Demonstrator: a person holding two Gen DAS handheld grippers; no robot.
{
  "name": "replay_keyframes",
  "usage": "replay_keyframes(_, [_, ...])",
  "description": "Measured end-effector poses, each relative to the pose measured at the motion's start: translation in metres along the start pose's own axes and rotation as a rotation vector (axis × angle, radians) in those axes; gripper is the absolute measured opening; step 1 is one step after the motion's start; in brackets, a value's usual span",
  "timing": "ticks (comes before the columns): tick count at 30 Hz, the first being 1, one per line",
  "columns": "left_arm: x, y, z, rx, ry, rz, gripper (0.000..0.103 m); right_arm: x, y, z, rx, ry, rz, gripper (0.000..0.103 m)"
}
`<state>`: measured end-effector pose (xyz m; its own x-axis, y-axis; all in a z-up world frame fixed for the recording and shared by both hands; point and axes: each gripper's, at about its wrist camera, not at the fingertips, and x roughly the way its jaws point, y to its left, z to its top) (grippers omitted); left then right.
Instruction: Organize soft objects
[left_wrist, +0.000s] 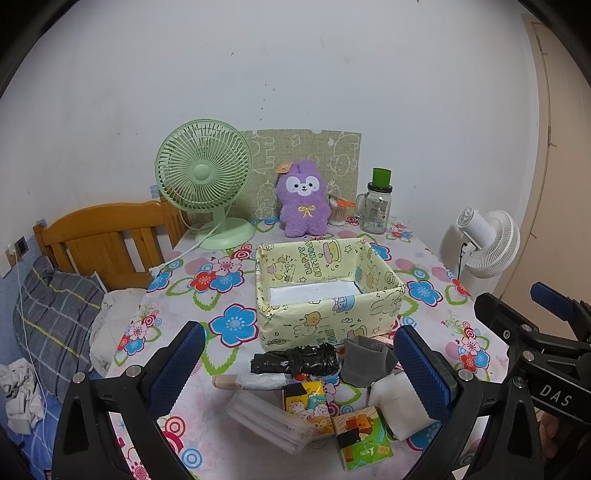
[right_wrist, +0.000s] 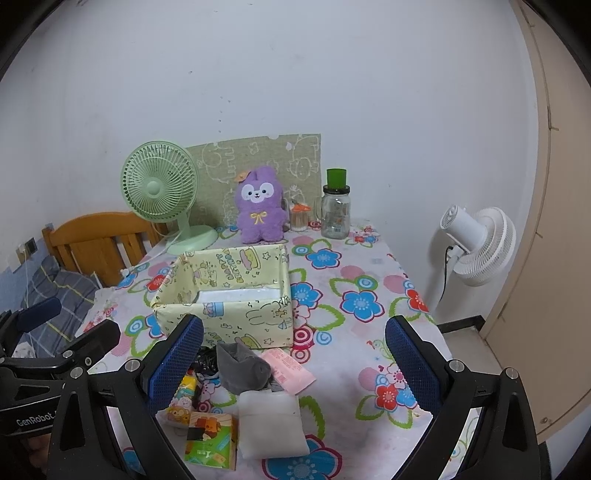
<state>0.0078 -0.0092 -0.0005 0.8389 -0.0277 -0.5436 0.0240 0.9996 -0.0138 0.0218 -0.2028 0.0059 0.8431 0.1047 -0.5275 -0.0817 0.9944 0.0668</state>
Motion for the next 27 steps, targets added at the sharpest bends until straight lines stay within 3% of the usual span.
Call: replay_keyframes(27, [0.0052, -0.0029, 0.0011, 0.020, 0.017, -0.005, 0.103, 0.0036, 0.0002, -0.0002, 0.003, 0.009, 0.007, 0.100])
